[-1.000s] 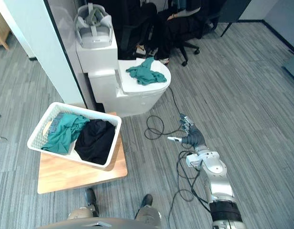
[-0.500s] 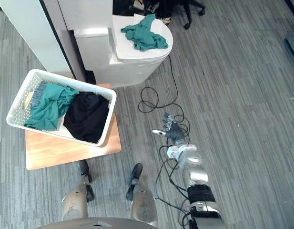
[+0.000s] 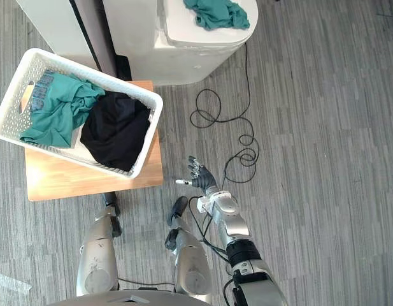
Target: Pick up the laundry basket with both hands and put the clothes into the washing machine.
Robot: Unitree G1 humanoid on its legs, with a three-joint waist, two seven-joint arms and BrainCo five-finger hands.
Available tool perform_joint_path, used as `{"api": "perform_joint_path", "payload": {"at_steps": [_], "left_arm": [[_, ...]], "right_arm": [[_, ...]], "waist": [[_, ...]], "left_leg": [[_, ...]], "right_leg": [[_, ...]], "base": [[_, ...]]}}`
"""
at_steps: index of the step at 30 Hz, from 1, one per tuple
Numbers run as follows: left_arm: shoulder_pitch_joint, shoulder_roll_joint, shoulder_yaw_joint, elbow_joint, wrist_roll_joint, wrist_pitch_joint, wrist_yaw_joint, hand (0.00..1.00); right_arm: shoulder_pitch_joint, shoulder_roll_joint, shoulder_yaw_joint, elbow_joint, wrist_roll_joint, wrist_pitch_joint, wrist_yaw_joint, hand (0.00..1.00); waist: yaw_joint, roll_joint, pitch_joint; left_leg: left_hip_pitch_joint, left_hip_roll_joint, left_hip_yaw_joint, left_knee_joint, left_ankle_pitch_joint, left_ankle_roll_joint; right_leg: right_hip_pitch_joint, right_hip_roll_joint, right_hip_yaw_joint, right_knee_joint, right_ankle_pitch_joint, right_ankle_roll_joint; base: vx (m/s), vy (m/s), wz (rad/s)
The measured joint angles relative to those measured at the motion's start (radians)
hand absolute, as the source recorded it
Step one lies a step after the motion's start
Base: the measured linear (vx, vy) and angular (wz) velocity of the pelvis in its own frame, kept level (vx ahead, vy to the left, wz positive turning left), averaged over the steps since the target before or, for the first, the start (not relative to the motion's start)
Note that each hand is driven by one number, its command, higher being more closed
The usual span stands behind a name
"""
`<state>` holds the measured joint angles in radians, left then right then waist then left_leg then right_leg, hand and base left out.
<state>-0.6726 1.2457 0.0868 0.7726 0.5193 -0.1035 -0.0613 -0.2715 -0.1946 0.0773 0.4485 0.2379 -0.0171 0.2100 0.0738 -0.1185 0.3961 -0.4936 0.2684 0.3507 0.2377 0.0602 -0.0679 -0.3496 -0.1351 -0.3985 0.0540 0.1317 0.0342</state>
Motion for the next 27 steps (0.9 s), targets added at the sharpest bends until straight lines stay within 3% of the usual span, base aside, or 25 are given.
{"api": "perform_joint_path", "payload": {"at_steps": [3,10,16,19,21,24,27], "left_arm": [[-0.003,-0.067,0.097,0.038,-0.054,0.045,0.072,0.0],[0.0,-0.171,0.248,0.079,-0.154,0.127,0.149,0.0],[0.014,-0.211,0.332,0.194,-0.261,0.137,0.175,0.0],[0.181,-0.267,0.596,0.274,-0.384,0.099,0.191,0.0],[0.253,-0.319,0.665,0.309,-0.458,0.104,0.205,0.0],[0.305,-0.383,0.656,0.312,-0.515,0.11,0.211,0.0],[0.313,-0.391,0.653,0.307,-0.518,0.108,0.217,0.0]], "right_arm": [[-0.011,0.0,0.0,0.0,0.001,-0.002,-0.021,0.0],[-0.036,-0.003,0.0,-0.002,0.002,-0.006,-0.058,0.0],[-0.038,-0.012,0.004,-0.061,0.012,-0.009,-0.082,0.0],[0.0,-0.014,0.005,-0.128,0.044,-0.031,-0.086,0.0],[0.009,-0.022,0.003,-0.129,0.048,-0.033,-0.089,0.0],[-0.002,-0.045,0.028,-0.138,0.049,-0.036,-0.09,0.0],[-0.008,-0.043,0.042,-0.176,0.048,-0.049,-0.089,0.0]], "waist": [[0.002,0.0,0.019],[0.008,-0.009,0.066],[0.001,-0.013,0.086],[0.004,-0.013,0.088],[0.016,-0.011,0.092],[0.038,-0.008,0.109],[0.03,-0.007,0.11]], "left_leg": [[-0.013,0.013,-0.005,0.023,-0.013,-0.002],[-0.022,0.027,0.004,0.025,-0.004,-0.005],[-0.033,0.035,0.007,0.04,-0.004,-0.005],[-0.033,0.036,0.005,0.039,-0.013,-0.008],[-0.038,0.036,0.0,0.036,-0.015,-0.008],[-0.05,0.031,-0.015,0.037,-0.009,-0.01],[-0.046,0.026,-0.009,0.038,-0.009,-0.007]], "right_leg": [[-0.002,0.004,0.004,0.0,0.001,0.001],[-0.023,0.016,0.016,0.001,0.004,-0.001],[-0.034,0.021,0.024,0.006,0.007,-0.001],[-0.035,0.022,0.022,0.005,0.002,0.004],[-0.037,0.022,0.012,0.004,-0.004,0.003],[-0.038,0.02,0.001,0.009,-0.008,0.002],[-0.042,0.011,0.006,0.017,-0.007,0.003]], "base": [[-0.01,0.017,-0.04],[0.0,-0.015,-0.07],[0.02,-0.019,-0.06],[0.03,-0.011,0.0],[0.04,-0.019,0.13],[0.03,-0.009,0.14],[0.01,0.009,-0.02]]}}
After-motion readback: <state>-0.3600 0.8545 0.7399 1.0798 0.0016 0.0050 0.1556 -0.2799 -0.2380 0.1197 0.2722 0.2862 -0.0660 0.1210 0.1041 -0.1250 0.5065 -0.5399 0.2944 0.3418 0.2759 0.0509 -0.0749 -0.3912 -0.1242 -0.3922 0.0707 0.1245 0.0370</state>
